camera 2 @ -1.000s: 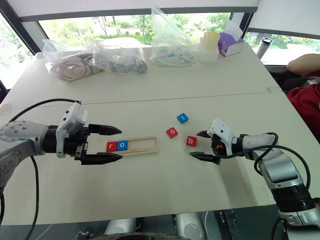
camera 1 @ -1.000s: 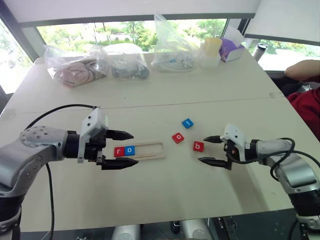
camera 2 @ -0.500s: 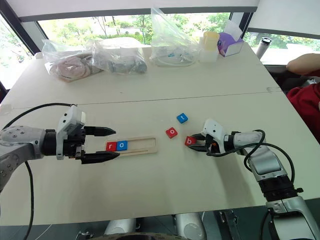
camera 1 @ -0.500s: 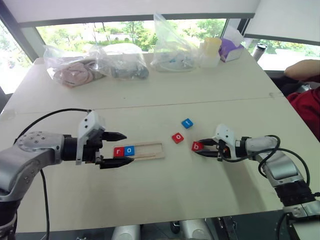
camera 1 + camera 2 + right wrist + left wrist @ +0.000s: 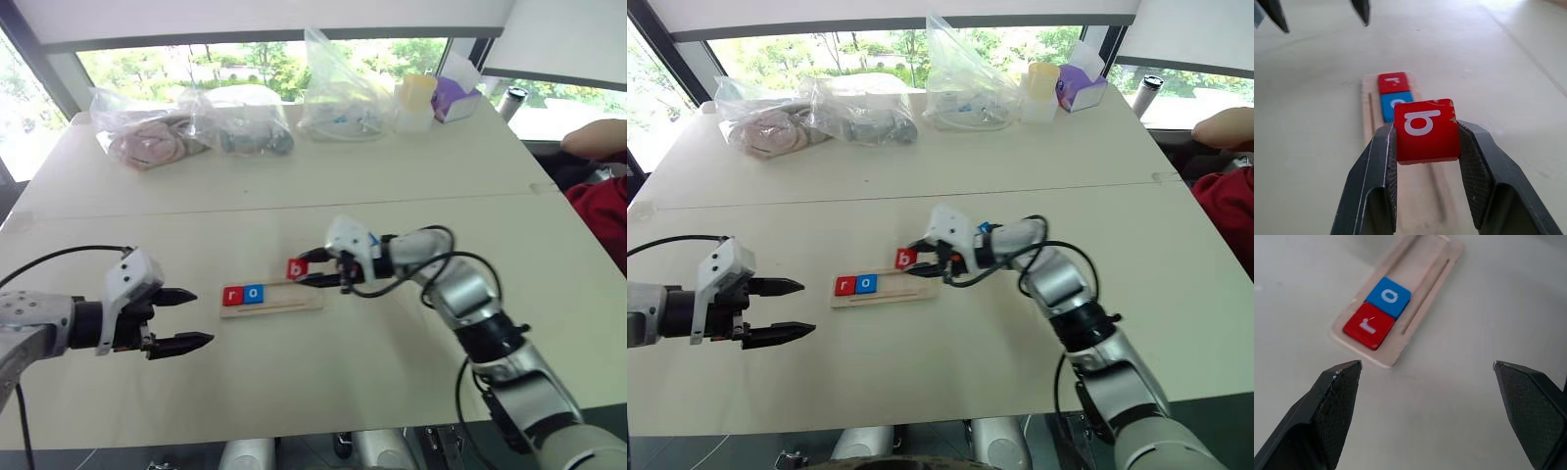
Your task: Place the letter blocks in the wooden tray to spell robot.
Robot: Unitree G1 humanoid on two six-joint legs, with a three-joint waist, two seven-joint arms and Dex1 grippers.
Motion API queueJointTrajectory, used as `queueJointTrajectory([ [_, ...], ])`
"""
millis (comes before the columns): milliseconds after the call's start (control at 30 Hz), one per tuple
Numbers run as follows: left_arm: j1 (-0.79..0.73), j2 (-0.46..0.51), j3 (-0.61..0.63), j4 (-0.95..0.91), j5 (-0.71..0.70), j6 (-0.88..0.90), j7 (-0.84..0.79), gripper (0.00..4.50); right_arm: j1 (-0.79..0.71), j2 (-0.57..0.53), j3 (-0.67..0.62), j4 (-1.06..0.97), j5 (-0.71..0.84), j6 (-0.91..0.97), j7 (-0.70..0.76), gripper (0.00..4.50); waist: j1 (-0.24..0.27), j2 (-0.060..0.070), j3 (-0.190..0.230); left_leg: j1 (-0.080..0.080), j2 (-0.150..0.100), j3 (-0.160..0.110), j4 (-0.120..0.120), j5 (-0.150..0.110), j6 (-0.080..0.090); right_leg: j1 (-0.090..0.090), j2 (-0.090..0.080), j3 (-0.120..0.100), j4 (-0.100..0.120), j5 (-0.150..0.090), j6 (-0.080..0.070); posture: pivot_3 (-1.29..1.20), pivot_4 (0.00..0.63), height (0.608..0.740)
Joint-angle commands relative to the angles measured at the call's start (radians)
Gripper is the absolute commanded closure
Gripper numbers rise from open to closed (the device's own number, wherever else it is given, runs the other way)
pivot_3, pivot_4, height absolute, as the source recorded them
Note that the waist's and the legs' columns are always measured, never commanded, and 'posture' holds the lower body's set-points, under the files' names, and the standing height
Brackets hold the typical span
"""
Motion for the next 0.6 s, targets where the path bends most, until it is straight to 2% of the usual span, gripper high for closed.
queueJointTrajectory([
  [33,0.022,-0.015,0.045,-0.051,-0.004,-0.008,0.021,0.00,-0.042,0.024,0.038,0.037,-0.029,-0.052,0.030,3.34,0.006,0.000,0.000,0.000,0.000,0.001,0.000,0.000,0.000,0.000,-0.001,0.000,0.000,0.000,0.001,0.00,0.150,0.740],
  [167,0.053,-0.045,0.067,-0.082,-0.001,-0.007,0.055,0.00,-0.051,0.037,0.080,0.063,-0.012,-0.052,0.115,3.34,0.010,0.000,0.000,-0.001,0.000,0.001,0.001,0.000,-0.001,-0.001,-0.001,0.001,0.000,0.001,0.003,0.00,0.150,0.740],
  [600,0.059,-0.073,0.057,-0.094,-0.006,-0.009,0.087,0.00,-0.122,0.142,0.098,0.297,-0.125,-0.191,0.077,3.34,0.006,0.000,0.000,0.002,0.000,0.000,0.001,0.001,-0.001,-0.001,0.001,0.000,0.004,0.002,0.002,0.00,0.150,0.740],
])
